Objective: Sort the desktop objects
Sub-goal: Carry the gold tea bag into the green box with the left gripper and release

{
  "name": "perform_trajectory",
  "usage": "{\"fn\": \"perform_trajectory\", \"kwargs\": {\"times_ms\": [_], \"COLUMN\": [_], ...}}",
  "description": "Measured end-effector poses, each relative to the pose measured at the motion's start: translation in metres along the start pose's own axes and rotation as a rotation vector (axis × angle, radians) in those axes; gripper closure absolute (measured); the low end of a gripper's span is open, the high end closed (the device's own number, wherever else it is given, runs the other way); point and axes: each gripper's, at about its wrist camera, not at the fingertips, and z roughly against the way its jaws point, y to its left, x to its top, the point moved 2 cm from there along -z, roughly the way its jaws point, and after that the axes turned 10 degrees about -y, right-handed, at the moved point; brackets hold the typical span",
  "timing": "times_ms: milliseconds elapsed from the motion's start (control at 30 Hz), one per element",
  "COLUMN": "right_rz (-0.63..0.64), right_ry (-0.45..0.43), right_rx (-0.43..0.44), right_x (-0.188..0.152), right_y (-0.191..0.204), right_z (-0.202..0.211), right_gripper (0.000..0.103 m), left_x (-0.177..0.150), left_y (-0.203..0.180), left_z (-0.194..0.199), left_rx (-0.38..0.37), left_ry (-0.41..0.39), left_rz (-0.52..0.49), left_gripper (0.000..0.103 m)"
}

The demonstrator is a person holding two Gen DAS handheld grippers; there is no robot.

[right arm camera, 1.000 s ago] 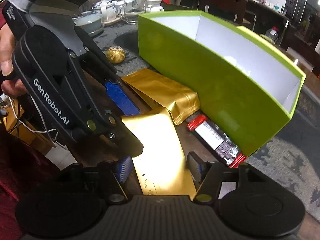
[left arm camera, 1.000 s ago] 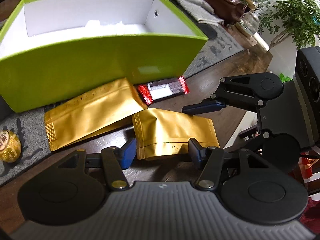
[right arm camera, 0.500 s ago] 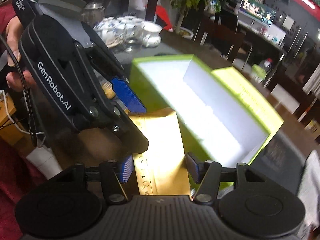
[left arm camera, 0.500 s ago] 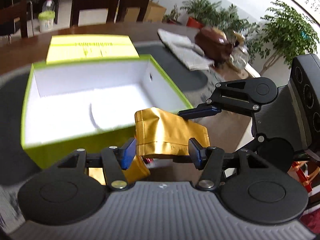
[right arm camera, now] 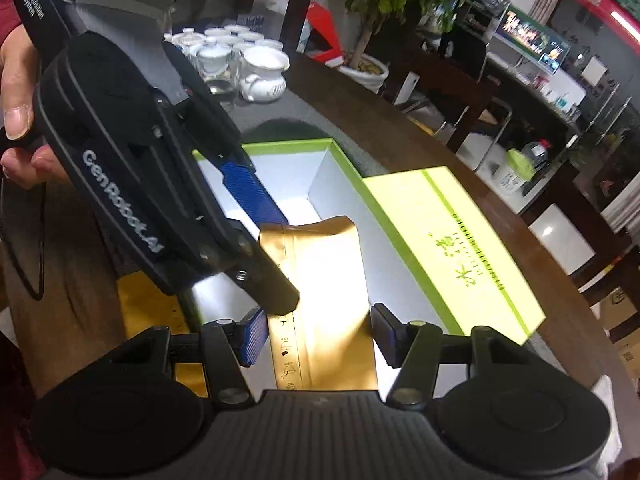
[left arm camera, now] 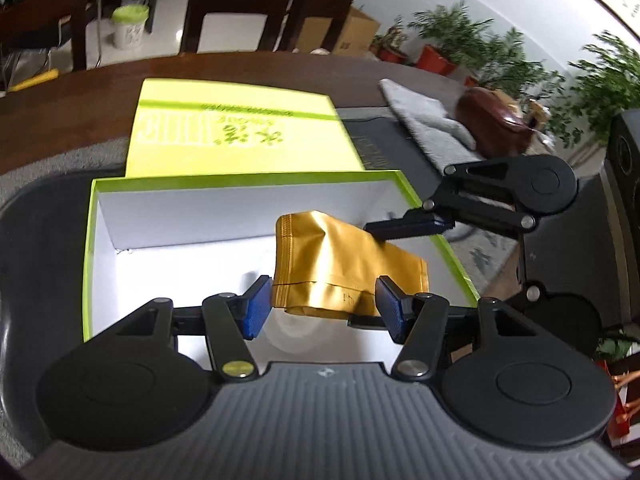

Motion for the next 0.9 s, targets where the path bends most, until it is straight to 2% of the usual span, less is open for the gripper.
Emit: {"fn": "perform_trajectory", "kwargs": {"times_ms": [200, 400, 533, 600, 667, 900], "right_rz": [-0.036, -0.055, -0.069, -0.082, -0.092, -0.133], "right_ry": [0.060, 0.097, 0.093, 0.085, 0.071, 0.020], "right_rx": [0.048, 0.065, 0.052, 0.051, 0.037, -0.011], "right_x": [-0.008, -0.015, -0.017, -0.018, -0.017, -0.017], "right_y": [-0.013, -0.021, -0.024, -0.025, -0.027, -0.026], "right_z": [-0.040, -0.065, -0.065, -0.063, -0.059, -0.029], "right_gripper": [0.048, 0.047, 0.042, 0.032, 0.027, 0.023], "left_x": [0.002, -0.002, -0.004, -0.004, -0.004, -0.007], "left_y": [0.027, 0.040, 0.045, 0.044, 0.043, 0.028], "left_z": [-0.031, -0.039, -0.036, -0.032, -0.028, -0.006], "left_rx": [0.036, 0.060, 0.072, 0.078, 0.086, 0.114], "left_ry": [0.056, 0.070, 0.066, 0.060, 0.052, 0.013], "left_rz": [0.062, 0.081, 0.092, 0.090, 0.085, 0.047], "left_gripper": [0.046, 0.046, 0.046, 0.045, 0.043, 0.035]}}
